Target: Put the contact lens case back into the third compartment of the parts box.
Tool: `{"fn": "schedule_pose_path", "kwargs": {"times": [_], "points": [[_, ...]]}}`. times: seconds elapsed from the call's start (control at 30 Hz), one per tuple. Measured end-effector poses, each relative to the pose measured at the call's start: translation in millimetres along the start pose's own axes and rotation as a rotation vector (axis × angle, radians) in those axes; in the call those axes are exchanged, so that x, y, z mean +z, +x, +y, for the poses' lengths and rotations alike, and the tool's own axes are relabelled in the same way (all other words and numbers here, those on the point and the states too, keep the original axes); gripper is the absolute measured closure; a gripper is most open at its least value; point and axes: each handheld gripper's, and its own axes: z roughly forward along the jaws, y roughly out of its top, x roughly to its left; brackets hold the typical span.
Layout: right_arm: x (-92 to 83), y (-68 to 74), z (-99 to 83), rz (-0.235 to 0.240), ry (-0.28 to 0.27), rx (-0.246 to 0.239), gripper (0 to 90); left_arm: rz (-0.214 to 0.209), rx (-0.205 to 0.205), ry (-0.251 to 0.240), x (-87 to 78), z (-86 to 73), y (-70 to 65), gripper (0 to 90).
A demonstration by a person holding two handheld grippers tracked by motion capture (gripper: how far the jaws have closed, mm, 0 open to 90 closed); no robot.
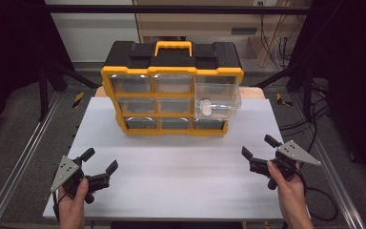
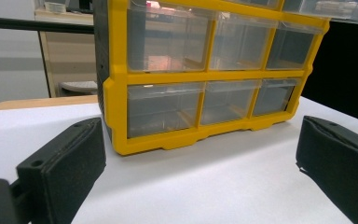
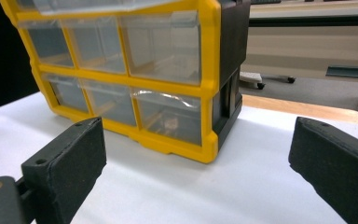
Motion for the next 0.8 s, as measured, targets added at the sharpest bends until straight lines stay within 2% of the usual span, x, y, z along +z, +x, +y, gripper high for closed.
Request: {"fn": "schedule_pose_path", "kwargs": {"times": [0.47,0.8], "points": [[1.3,2.7,-18.0,0.014,0.029,-0.011,4.2,-0.002,0.000,-0.002,-0.1,0.1,0.0,1.1],[3.1,5.7,-25.4,0.027,0.028,-0.024,4.1,-0.003,0.003,0.000,-0.2,0.2,-0.1,1.1]]}}
